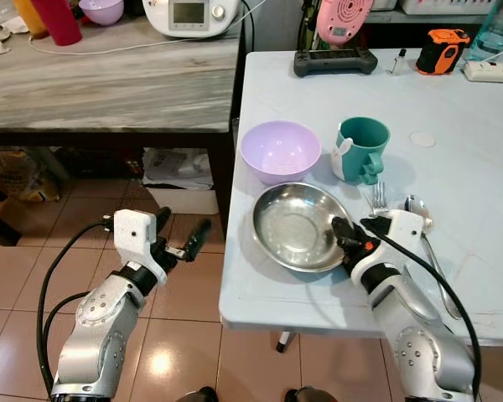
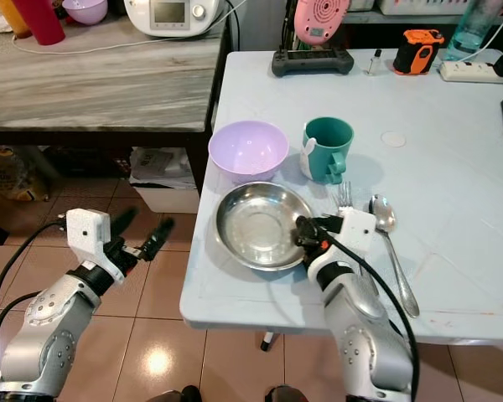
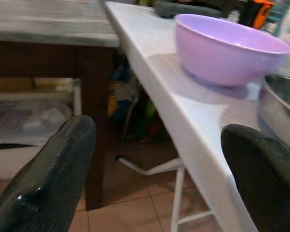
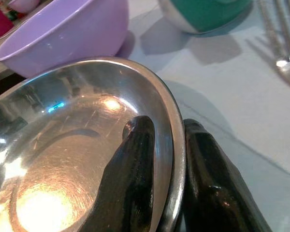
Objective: Setting the table
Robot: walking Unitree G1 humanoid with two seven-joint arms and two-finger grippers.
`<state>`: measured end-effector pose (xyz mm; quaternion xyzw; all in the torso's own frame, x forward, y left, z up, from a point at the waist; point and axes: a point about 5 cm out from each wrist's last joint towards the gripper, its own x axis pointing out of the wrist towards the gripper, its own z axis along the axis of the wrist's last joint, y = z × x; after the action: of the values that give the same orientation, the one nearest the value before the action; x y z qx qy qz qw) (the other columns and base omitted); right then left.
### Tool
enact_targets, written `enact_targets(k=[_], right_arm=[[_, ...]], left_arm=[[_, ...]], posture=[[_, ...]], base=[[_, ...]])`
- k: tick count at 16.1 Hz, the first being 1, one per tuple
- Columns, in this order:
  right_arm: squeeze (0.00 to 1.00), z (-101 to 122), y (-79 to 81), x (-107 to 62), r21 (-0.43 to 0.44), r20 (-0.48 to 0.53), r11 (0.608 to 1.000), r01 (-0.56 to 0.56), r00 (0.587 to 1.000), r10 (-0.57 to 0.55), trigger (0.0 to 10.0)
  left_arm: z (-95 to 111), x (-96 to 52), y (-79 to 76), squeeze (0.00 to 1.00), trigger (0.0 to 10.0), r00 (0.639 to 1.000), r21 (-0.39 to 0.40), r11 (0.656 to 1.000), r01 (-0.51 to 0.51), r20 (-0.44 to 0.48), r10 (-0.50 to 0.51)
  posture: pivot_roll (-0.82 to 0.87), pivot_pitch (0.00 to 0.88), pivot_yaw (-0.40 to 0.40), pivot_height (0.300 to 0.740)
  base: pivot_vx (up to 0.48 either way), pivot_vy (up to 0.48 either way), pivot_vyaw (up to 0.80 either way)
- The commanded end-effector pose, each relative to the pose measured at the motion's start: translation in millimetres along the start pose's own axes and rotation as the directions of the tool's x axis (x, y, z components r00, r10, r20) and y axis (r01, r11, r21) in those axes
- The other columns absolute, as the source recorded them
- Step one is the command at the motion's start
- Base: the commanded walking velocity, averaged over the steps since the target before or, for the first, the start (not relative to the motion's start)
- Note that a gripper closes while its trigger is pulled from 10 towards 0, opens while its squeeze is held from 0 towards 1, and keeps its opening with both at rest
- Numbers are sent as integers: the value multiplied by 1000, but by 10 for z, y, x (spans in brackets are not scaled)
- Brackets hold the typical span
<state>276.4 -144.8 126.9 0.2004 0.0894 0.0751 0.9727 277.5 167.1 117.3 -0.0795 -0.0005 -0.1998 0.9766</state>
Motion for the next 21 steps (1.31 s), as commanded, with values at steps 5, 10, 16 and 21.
enact_targets(k=[5,10,16,21], right_arm=[[0,-129,22,21,7,-42,1000,2,999,-1,10000],[0,-126,28,22,9,-28,1000,6,1000,-6,10000],[0,-81,32,10,-10,17,1000,-4,1000,4,10000],[0,-28,21,9,-34,49,999,4,999,-3,10000]], left_arm=[[-26,60,59,0,10000,999,-12,999,-31,10,32],[-27,107,39,0,10000,1000,-16,1000,-23,19,23],[-27,147,19,0,10000,999,-12,999,-37,31,37],[5,208,8,0,10000,996,-9,998,-67,52,67]], posture=[[-166,128,48,740],[-167,125,55,740],[-170,125,55,740],[-174,121,56,740]], base=[[0,329,-548],[0,475,-532],[0,480,-86],[0,480,0]])
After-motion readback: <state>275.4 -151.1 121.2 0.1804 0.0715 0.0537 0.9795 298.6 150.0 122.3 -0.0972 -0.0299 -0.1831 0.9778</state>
